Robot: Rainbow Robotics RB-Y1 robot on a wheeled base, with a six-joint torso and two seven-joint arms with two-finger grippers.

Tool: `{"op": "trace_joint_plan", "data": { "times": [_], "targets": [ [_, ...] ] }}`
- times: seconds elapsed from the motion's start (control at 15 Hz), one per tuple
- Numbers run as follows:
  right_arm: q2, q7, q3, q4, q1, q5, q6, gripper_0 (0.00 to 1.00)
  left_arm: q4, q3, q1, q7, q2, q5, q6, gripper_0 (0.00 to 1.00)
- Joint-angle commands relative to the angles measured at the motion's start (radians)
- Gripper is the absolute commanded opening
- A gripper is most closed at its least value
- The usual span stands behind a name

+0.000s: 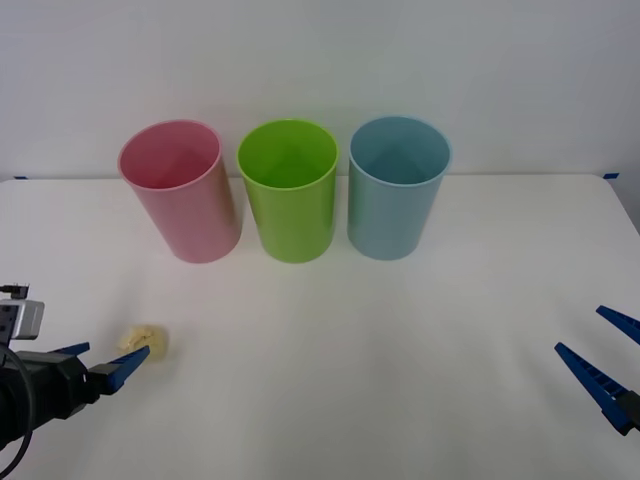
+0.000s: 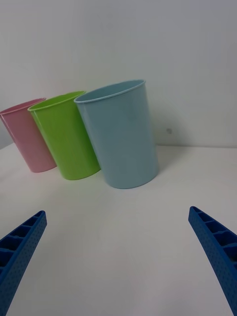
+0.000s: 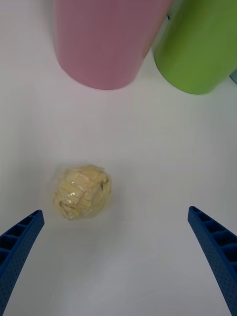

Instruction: Put cans in the blue bin and PET bottles in the pink bin and trash in the green bin.

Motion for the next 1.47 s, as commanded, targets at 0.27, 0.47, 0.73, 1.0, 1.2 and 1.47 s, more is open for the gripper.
{"op": "trace_joint_plan", "data": {
  "times": [0.27, 0.47, 0.73, 1.0, 1.2, 1.47],
  "targets": [
    [0.0, 0.0, 0.0, 0.0, 0.0, 0.0, 0.0, 1.0, 0.067, -0.03, -0.039, 0.058, 0.121, 0.027, 0.0, 1.0],
    [0.0, 0.0, 0.0, 0.0, 0.0, 0.0, 0.0, 1.0, 0.099, -0.079, -0.072, 0.088, 0.171, 0.038, 0.0, 1.0],
    [0.0, 0.0, 0.0, 0.0, 0.0, 0.0, 0.0, 1.0, 0.133, -0.122, -0.118, 0.088, 0.171, 0.029, 0.0, 1.0],
    [0.0, 0.0, 0.0, 0.0, 0.0, 0.0, 0.0, 1.0, 0.182, -0.153, -0.175, 0.09, 0.17, 0.012, 0.0, 1.0],
    [0.0, 0.0, 0.0, 0.0, 0.0, 0.0, 0.0, 1.0, 0.228, -0.185, -0.226, 0.09, 0.17, 0.0, 0.0, 1.0],
    [0.0, 0.0, 0.0, 0.0, 0.0, 0.0, 0.0, 1.0, 0.299, -0.25, -0.302, 0.09, 0.159, -0.02, 0.0, 1.0]
  ]
}}
